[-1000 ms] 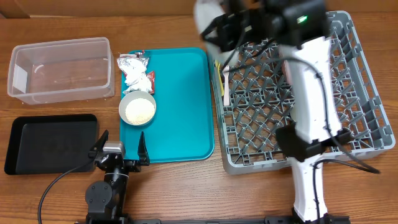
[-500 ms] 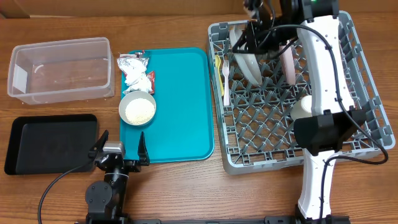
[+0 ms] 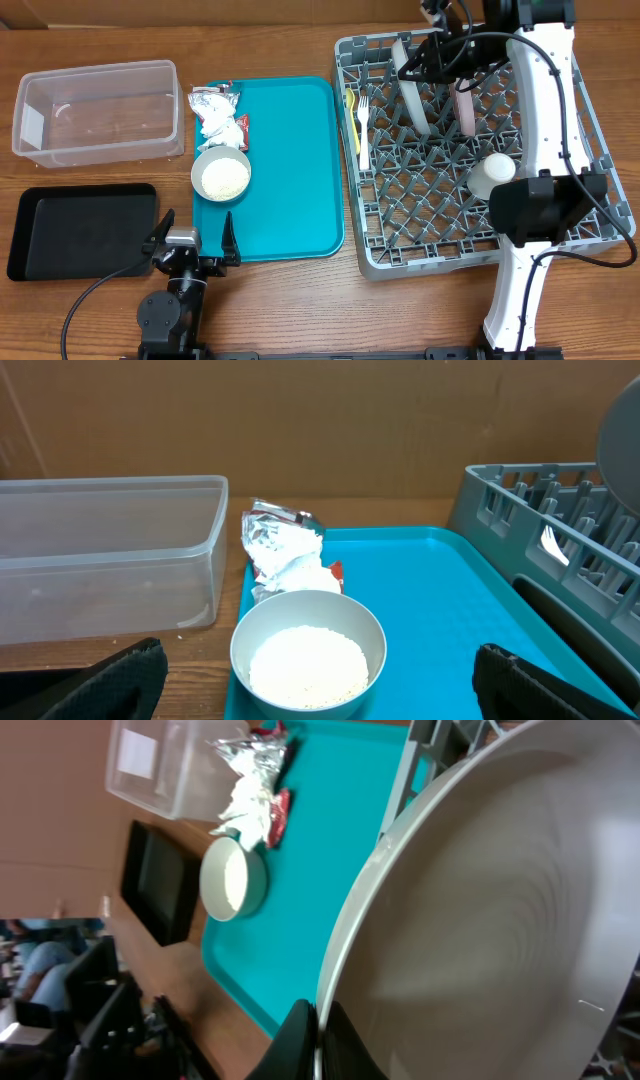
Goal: Sort waste into correct bins and load items into the dishwasher rack
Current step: 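Carry the white plate into the rack and stand it beside the pink plate, then withdraw the right gripper from the rack to the right side, then reach the left gripper to the rice bowl and grip its rim, then carry the rice bowl over the black tray and tip out the rice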
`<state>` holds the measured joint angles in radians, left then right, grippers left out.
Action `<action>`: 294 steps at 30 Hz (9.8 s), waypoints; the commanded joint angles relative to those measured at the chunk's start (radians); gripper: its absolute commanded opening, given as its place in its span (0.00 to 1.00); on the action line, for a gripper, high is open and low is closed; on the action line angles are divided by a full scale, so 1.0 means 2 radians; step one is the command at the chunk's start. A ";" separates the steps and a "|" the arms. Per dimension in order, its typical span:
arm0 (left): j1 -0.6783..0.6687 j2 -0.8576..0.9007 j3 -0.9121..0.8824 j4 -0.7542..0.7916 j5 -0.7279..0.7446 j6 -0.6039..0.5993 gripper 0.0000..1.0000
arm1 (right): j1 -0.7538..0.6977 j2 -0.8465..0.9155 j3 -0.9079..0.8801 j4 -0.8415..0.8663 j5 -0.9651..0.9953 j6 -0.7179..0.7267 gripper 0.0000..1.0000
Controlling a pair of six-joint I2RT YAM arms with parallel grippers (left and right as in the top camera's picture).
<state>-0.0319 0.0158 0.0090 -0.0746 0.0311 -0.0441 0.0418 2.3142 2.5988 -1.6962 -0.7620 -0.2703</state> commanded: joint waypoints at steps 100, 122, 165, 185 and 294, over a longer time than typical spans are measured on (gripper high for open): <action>0.003 -0.002 -0.002 0.000 0.005 0.010 1.00 | 0.106 -0.536 -0.081 0.084 0.272 0.240 1.00; 0.003 -0.002 0.056 -0.001 0.149 -0.051 1.00 | 0.106 -0.538 -0.081 0.002 0.272 0.240 1.00; -0.019 0.724 0.559 -0.400 0.032 -0.030 0.83 | 0.106 -0.538 -0.081 0.001 0.272 0.240 1.00; -0.085 0.851 0.559 -0.269 -0.055 -0.033 0.50 | 0.106 -0.538 -0.081 0.001 0.272 0.240 1.00; 0.631 0.780 0.428 -0.508 0.716 0.336 0.04 | 0.106 -0.538 -0.081 0.001 0.272 0.240 1.00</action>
<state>1.2304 1.5677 0.8707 -1.0801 1.4220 0.5556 0.2504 1.2400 2.4348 -1.6962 -0.2283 0.2092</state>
